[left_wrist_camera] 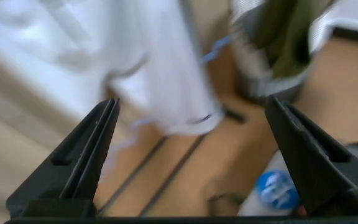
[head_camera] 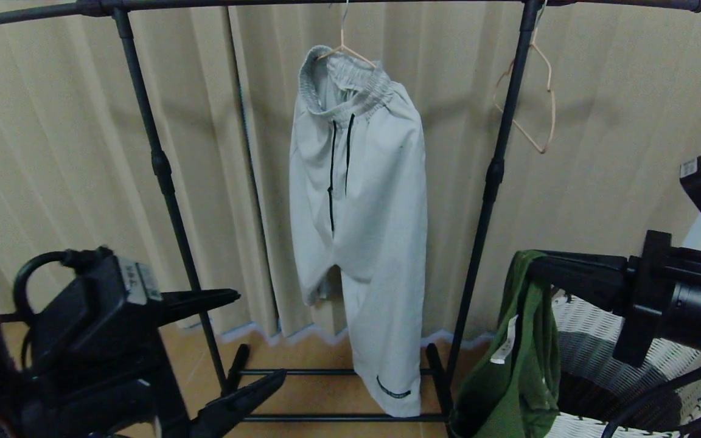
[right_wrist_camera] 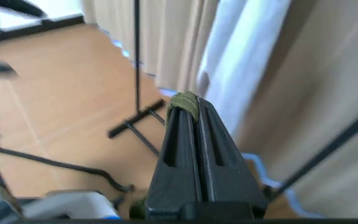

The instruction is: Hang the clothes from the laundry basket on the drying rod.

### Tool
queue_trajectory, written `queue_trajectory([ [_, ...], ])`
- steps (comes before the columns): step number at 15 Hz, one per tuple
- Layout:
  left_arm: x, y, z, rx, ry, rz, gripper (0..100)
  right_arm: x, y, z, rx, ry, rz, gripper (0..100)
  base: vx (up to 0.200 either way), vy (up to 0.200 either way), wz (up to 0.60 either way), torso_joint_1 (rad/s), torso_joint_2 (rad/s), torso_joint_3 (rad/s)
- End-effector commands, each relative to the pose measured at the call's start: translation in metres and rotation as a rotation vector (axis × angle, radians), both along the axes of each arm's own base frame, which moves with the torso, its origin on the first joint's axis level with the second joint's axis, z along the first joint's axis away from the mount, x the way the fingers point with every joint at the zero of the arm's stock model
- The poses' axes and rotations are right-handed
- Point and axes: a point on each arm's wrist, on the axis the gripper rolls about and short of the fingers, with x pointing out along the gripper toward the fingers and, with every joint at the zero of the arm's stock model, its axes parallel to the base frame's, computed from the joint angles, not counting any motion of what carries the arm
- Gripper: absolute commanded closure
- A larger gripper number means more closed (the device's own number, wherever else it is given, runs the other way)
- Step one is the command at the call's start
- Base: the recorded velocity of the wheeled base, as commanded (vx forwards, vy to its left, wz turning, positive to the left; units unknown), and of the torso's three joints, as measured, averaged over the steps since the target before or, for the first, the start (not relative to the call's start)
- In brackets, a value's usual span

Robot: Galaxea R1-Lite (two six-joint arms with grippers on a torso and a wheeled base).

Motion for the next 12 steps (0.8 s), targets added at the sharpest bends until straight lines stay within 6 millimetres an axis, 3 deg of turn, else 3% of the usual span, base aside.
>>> queue_trajectory([
  [1, 0.024, -0.059, -0.013, -0.011, 0.100, -0.064, 0, -0.003, 0.017, 0.009, 0.049, 0.016, 0.071, 100, 0.000, 0.000, 0.00, 0.000, 0.00, 0.000],
  [6, 0.033, -0.133, -0.049, -0.046, 0.247, -0.074, 0, -0.009, 0.026, 0.017, 0.075, 0.009, 0.123, 100, 0.000, 0.000, 0.00, 0.000, 0.00, 0.000],
  [12, 0.048, -0.168, -0.079, -0.107, 0.311, -0.069, 0, -0.013, 0.029, 0.019, 0.083, 0.002, 0.150, 100, 0.000, 0.000, 0.00, 0.000, 0.00, 0.000],
])
